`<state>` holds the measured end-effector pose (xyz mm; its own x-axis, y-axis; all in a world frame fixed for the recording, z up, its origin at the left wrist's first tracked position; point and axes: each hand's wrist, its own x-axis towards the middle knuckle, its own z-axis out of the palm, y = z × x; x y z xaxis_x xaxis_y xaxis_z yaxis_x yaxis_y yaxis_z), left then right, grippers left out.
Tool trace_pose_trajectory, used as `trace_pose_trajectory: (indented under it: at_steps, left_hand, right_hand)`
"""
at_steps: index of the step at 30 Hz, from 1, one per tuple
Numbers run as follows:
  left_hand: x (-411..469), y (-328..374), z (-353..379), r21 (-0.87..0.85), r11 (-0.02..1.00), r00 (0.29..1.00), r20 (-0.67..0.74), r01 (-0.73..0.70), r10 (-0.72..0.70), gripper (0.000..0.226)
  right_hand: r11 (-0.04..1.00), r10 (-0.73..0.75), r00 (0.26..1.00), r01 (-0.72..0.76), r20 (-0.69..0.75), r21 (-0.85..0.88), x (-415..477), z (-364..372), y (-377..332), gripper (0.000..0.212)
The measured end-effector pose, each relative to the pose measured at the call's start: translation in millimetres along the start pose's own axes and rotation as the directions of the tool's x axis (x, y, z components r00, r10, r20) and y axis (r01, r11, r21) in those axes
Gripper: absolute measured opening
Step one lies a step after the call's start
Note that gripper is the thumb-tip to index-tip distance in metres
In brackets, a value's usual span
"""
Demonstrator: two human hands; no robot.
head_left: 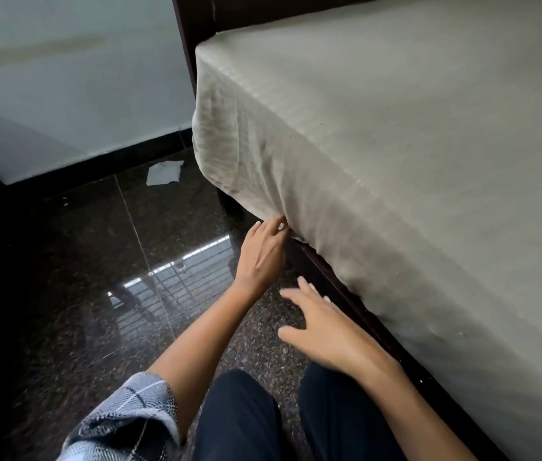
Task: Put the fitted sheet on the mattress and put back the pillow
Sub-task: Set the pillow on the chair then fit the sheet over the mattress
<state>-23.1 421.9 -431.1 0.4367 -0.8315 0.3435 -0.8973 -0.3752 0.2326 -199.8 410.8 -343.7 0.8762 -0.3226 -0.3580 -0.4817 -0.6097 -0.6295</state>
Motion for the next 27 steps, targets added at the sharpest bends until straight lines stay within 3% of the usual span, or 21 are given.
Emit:
trace_pose_trajectory:
  at_steps: [5, 7, 11, 14, 18, 21, 23, 25, 27]
  left_hand:
    - [-0.9, 2.3, -3.2, -0.123, 0.991, 0.997, 0.071, 0.049, -0.041, 0.05]
    - [-1.2, -3.2, -2.0, -0.022, 1.0, 0.986, 0.165, 0.003, 0.0, 0.054]
    - [15.7, -17.0, 2.4, 0.145, 0.989, 0.916, 0.393, 0.03, -0.085, 0.053]
    - [22.6, -23.2, 4.8, 0.231, 0.973, 0.893, 0.434, 0.022, -0.123, 0.062]
    - [28.1, -22.7, 3.1, 0.304, 0.952, 0.925, 0.367, -0.018, -0.1, 0.056]
    - [38.2, -30.9, -5.9, 0.193, 0.979, 0.939, 0.344, -0.059, -0.012, 0.052]
    - [36.7, -42.9, -10.8, 0.144, 0.975, 0.933, 0.343, -0.168, 0.11, 0.049]
    - [26.8, -53.6, -16.8, 0.094, 0.969, 0.948, 0.25, -0.227, 0.197, 0.047]
    - [13.1, -63.0, -20.7, 0.053, 0.989, 0.987, 0.088, -0.141, 0.136, 0.052]
  right_hand:
    - [0.994, 0.012, 0.967, -0.039, -0.255, -0.102, 59.5, -6.4, -10.2, 0.05]
    - [0.989, 0.03, 0.943, -0.076, -0.331, -0.127, 82.5, -4.8, -2.8, 0.05]
    - [0.982, 0.05, 0.936, -0.11, -0.348, -0.154, 102.5, 2.3, 3.2, 0.055]
    - [0.98, 0.023, 0.91, -0.103, -0.415, -0.173, 109.9, 4.8, 3.4, 0.052]
    - [0.962, 0.018, 0.892, -0.138, -0.451, -0.234, 118.5, 12.9, 1.3, 0.05]
    - [0.938, 0.039, 0.887, -0.19, -0.46, -0.288, 127.7, 22.5, -4.6, 0.057]
    - [0.912, 0.041, 0.883, -0.225, -0.468, -0.344, 134.3, 24.6, -6.5, 0.061]
    - [0.871, 0.08, 0.908, -0.264, -0.41, -0.415, 140.7, 24.4, -8.7, 0.067]
    - [0.811, 0.133, 0.917, -0.319, -0.377, -0.49, 148.8, 26.2, -13.5, 0.06]
